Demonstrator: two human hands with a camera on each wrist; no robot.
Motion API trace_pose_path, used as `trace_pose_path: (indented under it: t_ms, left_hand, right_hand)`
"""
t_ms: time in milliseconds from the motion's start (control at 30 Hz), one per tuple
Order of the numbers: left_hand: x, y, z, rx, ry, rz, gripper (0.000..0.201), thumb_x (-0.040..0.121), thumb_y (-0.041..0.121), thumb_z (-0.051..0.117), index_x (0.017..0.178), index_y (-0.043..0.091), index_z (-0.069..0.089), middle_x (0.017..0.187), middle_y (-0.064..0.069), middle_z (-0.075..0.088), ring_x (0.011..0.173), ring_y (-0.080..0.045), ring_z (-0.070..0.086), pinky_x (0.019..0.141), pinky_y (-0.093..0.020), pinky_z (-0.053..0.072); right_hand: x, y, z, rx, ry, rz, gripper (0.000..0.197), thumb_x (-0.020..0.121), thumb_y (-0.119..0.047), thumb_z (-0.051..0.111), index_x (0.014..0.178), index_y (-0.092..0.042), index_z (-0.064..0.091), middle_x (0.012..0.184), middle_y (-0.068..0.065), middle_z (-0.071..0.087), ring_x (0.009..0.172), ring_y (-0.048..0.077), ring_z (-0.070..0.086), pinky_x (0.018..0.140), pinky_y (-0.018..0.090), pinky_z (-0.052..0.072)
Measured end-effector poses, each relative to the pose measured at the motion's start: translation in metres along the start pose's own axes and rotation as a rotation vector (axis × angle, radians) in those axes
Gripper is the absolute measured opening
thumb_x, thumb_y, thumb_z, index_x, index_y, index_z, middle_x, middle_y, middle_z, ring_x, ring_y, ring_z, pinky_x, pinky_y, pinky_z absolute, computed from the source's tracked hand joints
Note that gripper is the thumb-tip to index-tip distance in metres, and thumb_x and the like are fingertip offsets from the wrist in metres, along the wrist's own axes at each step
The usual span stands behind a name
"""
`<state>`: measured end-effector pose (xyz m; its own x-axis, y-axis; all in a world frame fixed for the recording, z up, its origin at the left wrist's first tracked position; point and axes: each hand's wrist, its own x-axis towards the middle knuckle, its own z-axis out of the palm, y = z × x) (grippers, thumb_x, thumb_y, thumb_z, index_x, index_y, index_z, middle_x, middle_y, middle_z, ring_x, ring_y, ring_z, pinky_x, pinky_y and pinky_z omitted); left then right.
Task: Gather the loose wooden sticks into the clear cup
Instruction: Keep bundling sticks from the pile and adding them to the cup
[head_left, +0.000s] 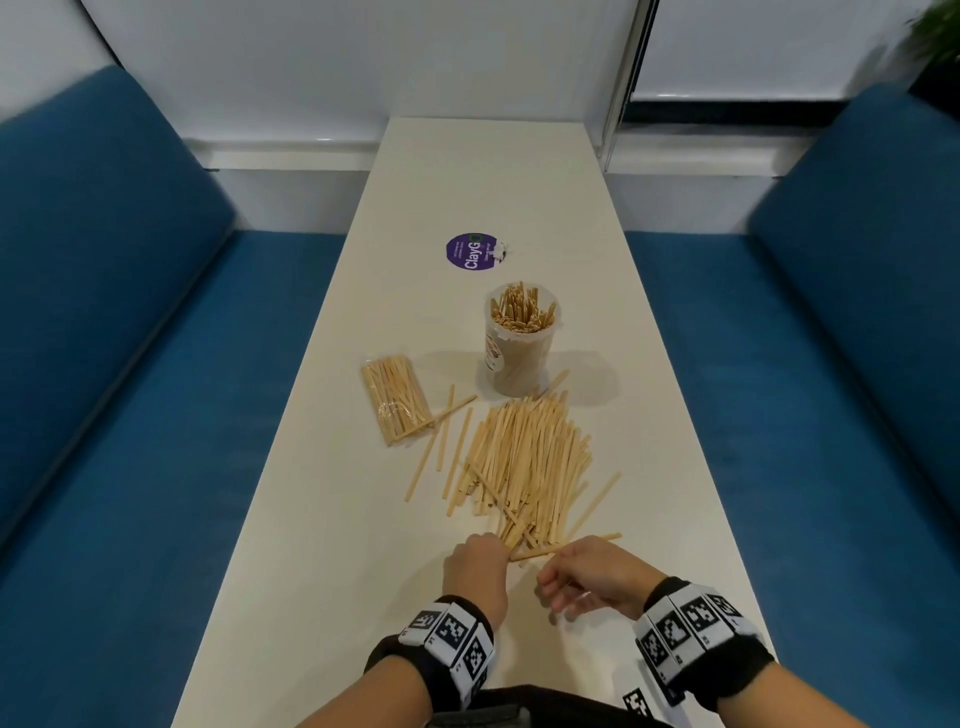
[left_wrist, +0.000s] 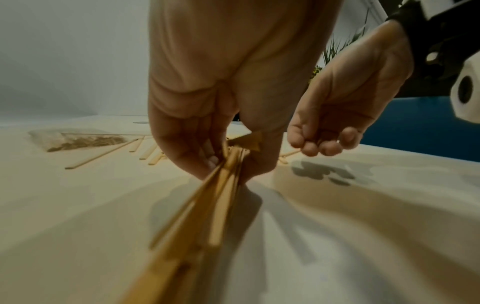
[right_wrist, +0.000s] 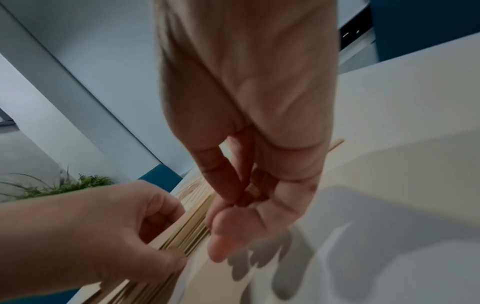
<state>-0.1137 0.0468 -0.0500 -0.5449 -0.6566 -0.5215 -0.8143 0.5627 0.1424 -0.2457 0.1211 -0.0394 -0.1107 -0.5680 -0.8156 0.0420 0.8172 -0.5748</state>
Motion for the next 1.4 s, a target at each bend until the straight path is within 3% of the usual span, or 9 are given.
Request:
trace_pose_path:
  t_ms: [200, 433, 567, 700, 767, 900, 1000, 1267, 1400]
  left_hand:
    - [0.004, -0.003, 0.001, 0.072, -0.001, 0.008, 0.026, 0.091, 0.006, 0.048, 0.117, 0.005, 0.047, 0.122, -0.013, 0.053, 0.113, -0.028, 0.054, 0.093, -0.034, 0.045]
    - [0.005, -0.009, 0.005, 0.119, -0.003, 0.012, 0.031, 0.091, 0.005, 0.045, 0.121, 0.003, 0.043, 0.125, -0.014, 0.048, 0.115, -0.03, 0.051, 0.094, -0.035, 0.043]
    - [0.002, -0.009, 0.011, 0.125, 0.073, -0.018, 0.031, 0.088, 0.003, 0.05, 0.118, 0.002, 0.044, 0.122, -0.013, 0.046, 0.111, -0.027, 0.049, 0.086, -0.033, 0.048]
    - [0.001, -0.013, 0.014, 0.101, 0.213, 0.062, 0.048, 0.015, 0.005, 0.087, 0.054, 0.007, 0.058, 0.056, -0.009, 0.053, 0.042, -0.02, 0.051, 0.034, -0.02, 0.036]
    - [0.012, -0.021, 0.022, 0.105, 0.277, 0.108, 0.05, 0.004, 0.0, 0.083, 0.043, 0.009, 0.053, 0.043, -0.006, 0.045, 0.03, -0.018, 0.042, 0.031, -0.016, 0.026]
    - [0.005, -0.026, 0.013, 0.151, 0.197, 0.11, 0.043, 0.022, 0.007, 0.087, 0.055, 0.008, 0.06, 0.052, -0.006, 0.053, 0.039, -0.019, 0.051, 0.035, -0.023, 0.038]
    - [0.0, -0.035, 0.006, 0.227, 0.075, 0.074, 0.028, 0.088, 0.002, 0.045, 0.115, 0.001, 0.047, 0.115, -0.016, 0.052, 0.103, -0.029, 0.055, 0.082, -0.036, 0.047]
    - [-0.001, -0.057, 0.007, 0.303, 0.068, 0.202, 0.038, 0.092, -0.003, 0.027, 0.128, 0.001, 0.034, 0.131, -0.016, 0.038, 0.118, -0.031, 0.041, 0.091, -0.037, 0.041]
    - [-0.01, -0.055, 0.01, 0.322, 0.052, 0.199, 0.035, 0.092, 0.0, 0.029, 0.126, 0.003, 0.036, 0.129, -0.015, 0.039, 0.116, -0.031, 0.041, 0.089, -0.039, 0.04]
  right_hand:
    - [0.0, 0.005, -0.004, -0.16, 0.167, -0.101, 0.027, 0.091, -0.003, 0.039, 0.08, -0.008, 0.063, 0.073, 0.004, 0.061, 0.056, 0.013, 0.054, 0.053, 0.023, 0.044]
    - [0.02, 0.022, -0.012, -0.933, 0.447, -0.536, 0.018, 0.094, -0.02, 0.048, 0.107, -0.015, 0.06, 0.106, 0.001, 0.055, 0.104, 0.018, 0.049, 0.087, 0.024, 0.041]
    - [0.022, 0.026, -0.013, -1.081, 0.506, -0.628, 0.009, 0.078, -0.017, 0.071, 0.08, -0.015, 0.063, 0.083, 0.0, 0.061, 0.077, 0.021, 0.059, 0.067, 0.026, 0.045]
    - [0.022, 0.033, -0.013, -1.172, 0.552, -0.628, 0.033, 0.055, -0.019, 0.088, 0.065, -0.026, 0.058, 0.063, -0.011, 0.054, 0.053, 0.01, 0.052, 0.048, 0.018, 0.04]
    - [0.019, 0.034, -0.013, -1.139, 0.57, -0.682, 0.032, 0.059, -0.016, 0.086, 0.067, -0.025, 0.057, 0.063, -0.011, 0.055, 0.054, 0.011, 0.052, 0.051, 0.019, 0.038]
    - [0.007, 0.029, -0.019, -1.029, 0.573, -0.619, 0.01, 0.093, -0.014, 0.051, 0.086, -0.021, 0.051, 0.08, -0.01, 0.05, 0.075, 0.014, 0.044, 0.071, 0.022, 0.028]
    - [-0.001, 0.028, -0.024, -0.893, 0.501, -0.553, 0.013, 0.097, -0.015, 0.038, 0.086, -0.02, 0.044, 0.083, -0.006, 0.05, 0.08, 0.019, 0.047, 0.07, 0.025, 0.034]
    - [-0.006, -0.005, -0.015, -0.43, 0.477, -0.555, 0.008, 0.097, -0.026, 0.043, 0.101, -0.02, 0.047, 0.079, -0.004, 0.051, 0.069, 0.01, 0.048, 0.066, 0.025, 0.044]
    - [0.011, -0.045, 0.011, -0.662, 0.435, -0.503, 0.031, 0.091, -0.046, 0.05, 0.081, -0.017, 0.054, 0.069, -0.005, 0.047, 0.06, 0.009, 0.046, 0.054, 0.02, 0.035]
